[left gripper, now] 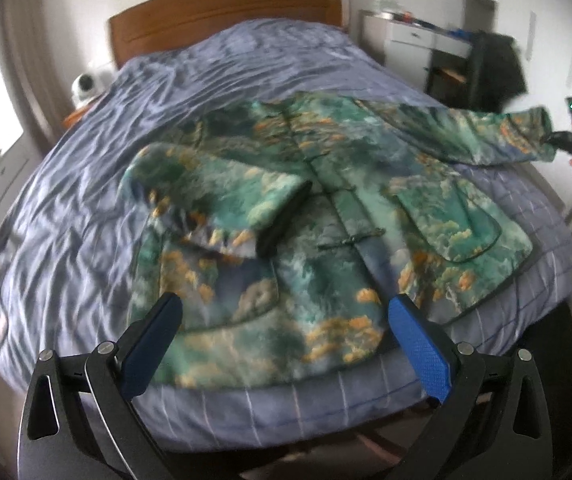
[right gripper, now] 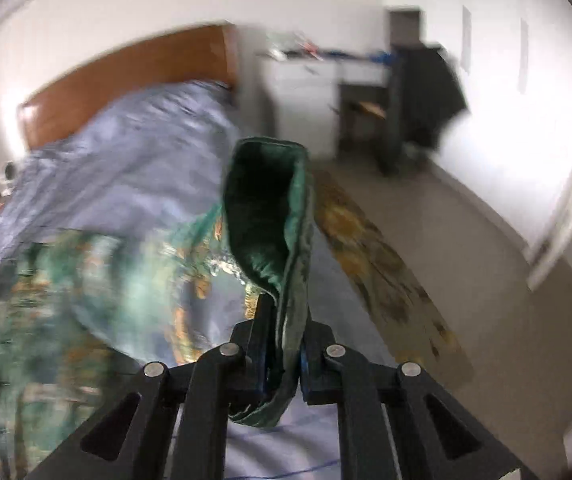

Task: Fold large clothes
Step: 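Grasp the folded sleeve cuff with the right gripper and lift it outward, then grasp the other sleeve with the left gripper and pull it outward while the right gripper releases its sleeve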

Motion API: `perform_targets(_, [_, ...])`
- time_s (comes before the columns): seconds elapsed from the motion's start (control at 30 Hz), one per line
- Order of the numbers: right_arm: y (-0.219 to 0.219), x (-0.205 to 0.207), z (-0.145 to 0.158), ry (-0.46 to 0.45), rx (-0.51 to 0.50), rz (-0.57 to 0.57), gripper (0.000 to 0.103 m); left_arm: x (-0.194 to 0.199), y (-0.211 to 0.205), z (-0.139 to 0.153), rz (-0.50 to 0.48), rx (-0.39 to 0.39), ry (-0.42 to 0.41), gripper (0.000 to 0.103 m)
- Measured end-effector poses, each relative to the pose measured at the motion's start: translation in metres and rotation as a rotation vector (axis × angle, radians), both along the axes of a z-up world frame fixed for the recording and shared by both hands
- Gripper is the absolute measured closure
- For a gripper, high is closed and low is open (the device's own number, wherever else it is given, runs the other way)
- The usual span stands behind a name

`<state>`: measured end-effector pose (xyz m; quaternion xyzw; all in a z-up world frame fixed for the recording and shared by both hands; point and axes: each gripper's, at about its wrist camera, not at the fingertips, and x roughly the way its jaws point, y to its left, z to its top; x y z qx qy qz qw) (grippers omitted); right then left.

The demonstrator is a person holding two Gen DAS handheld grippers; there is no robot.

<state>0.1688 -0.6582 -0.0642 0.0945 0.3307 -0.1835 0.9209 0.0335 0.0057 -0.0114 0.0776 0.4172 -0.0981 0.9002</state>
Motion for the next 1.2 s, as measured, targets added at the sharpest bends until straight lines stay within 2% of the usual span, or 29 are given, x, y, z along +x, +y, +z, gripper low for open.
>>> perform_targets(0.07, [-0.023, -0.002, -0.036, 0.057, 0.053, -0.064, 0.081, 0.016, 0.0, -0.001, -0.047, 0.043, -0.008, 0.001])
perform_targets(0.13, [-0.031, -0.009, -0.059, 0.095, 0.042, -0.163, 0.036, 0.034, -0.001, -0.002, -0.095, 0.094, -0.021, 0.001])
perform_targets(0.17, [-0.032, -0.015, -0.064, 0.101, 0.035, -0.184, 0.031, 0.045, -0.003, -0.006, -0.125, 0.122, -0.023, 0.001])
perform_targets(0.27, [-0.012, -0.038, -0.069, 0.09, 0.007, -0.183, 0.031, 0.079, -0.013, -0.025, -0.207, 0.221, -0.007, 0.001])
perform_targets(0.37, [0.024, -0.066, -0.06, 0.045, 0.013, -0.101, 0.031, 0.11, -0.027, -0.056, -0.303, 0.294, 0.032, 0.001])
perform_targets(0.47, [0.064, -0.088, -0.047, 0.006, 0.017, -0.005, 0.031, 0.143, -0.033, -0.097, -0.307, 0.358, 0.084, 0.001])
perform_targets(0.5, [0.079, -0.09, -0.045, -0.009, 0.015, 0.026, 0.031, 0.151, -0.031, -0.106, -0.295, 0.358, 0.105, 0.008])
perform_targets(0.53, [0.102, -0.101, -0.04, -0.029, 0.003, 0.069, 0.031, 0.162, -0.023, -0.116, -0.272, 0.33, 0.142, 0.018])
perform_targets(0.6, [0.13, -0.115, -0.035, -0.052, -0.016, 0.129, 0.031, 0.173, -0.007, -0.119, -0.237, 0.243, 0.189, 0.071])
perform_targets(0.63, [0.148, -0.124, -0.033, -0.065, -0.034, 0.166, 0.03, 0.175, 0.008, -0.113, -0.218, 0.149, 0.201, 0.08])
perform_targets(0.67, [0.169, -0.133, -0.031, -0.081, -0.066, 0.203, 0.031, 0.174, 0.017, -0.106, -0.208, 0.095, 0.205, 0.09])
perform_targets(0.7, [0.187, -0.137, -0.031, -0.097, -0.098, 0.237, 0.03, 0.17, 0.028, -0.092, -0.183, 0.056, 0.181, 0.093])
perform_targets(0.77, [0.219, -0.148, -0.033, -0.124, -0.147, 0.295, 0.03, 0.161, 0.045, -0.068, -0.136, 0.058, 0.11, 0.093])
perform_targets(0.9, [0.259, -0.155, -0.032, -0.166, -0.113, 0.37, 0.03, 0.141, 0.113, -0.003, -0.003, -0.005, -0.011, 0.093])
perform_targets(0.93, [0.27, -0.155, -0.029, -0.18, -0.11, 0.389, 0.03, 0.137, 0.14, 0.015, 0.057, -0.018, -0.044, 0.093])
perform_targets(1.03, [0.289, -0.158, -0.021, -0.217, -0.128, 0.429, 0.03, 0.124, 0.201, 0.041, 0.205, -0.006, -0.1, 0.093])
perform_targets(1.07, [0.295, -0.157, -0.018, -0.227, -0.134, 0.442, 0.03, 0.121, 0.213, 0.042, 0.24, -0.003, -0.106, 0.093])
perform_targets(1.13, [0.305, -0.157, -0.012, -0.248, -0.132, 0.468, 0.03, 0.116, 0.26, 0.044, 0.37, -0.02, -0.102, 0.092])
perform_targets(1.2, [0.312, -0.156, -0.009, -0.256, -0.125, 0.485, 0.03, 0.111, 0.297, 0.034, 0.481, -0.017, -0.084, 0.088])
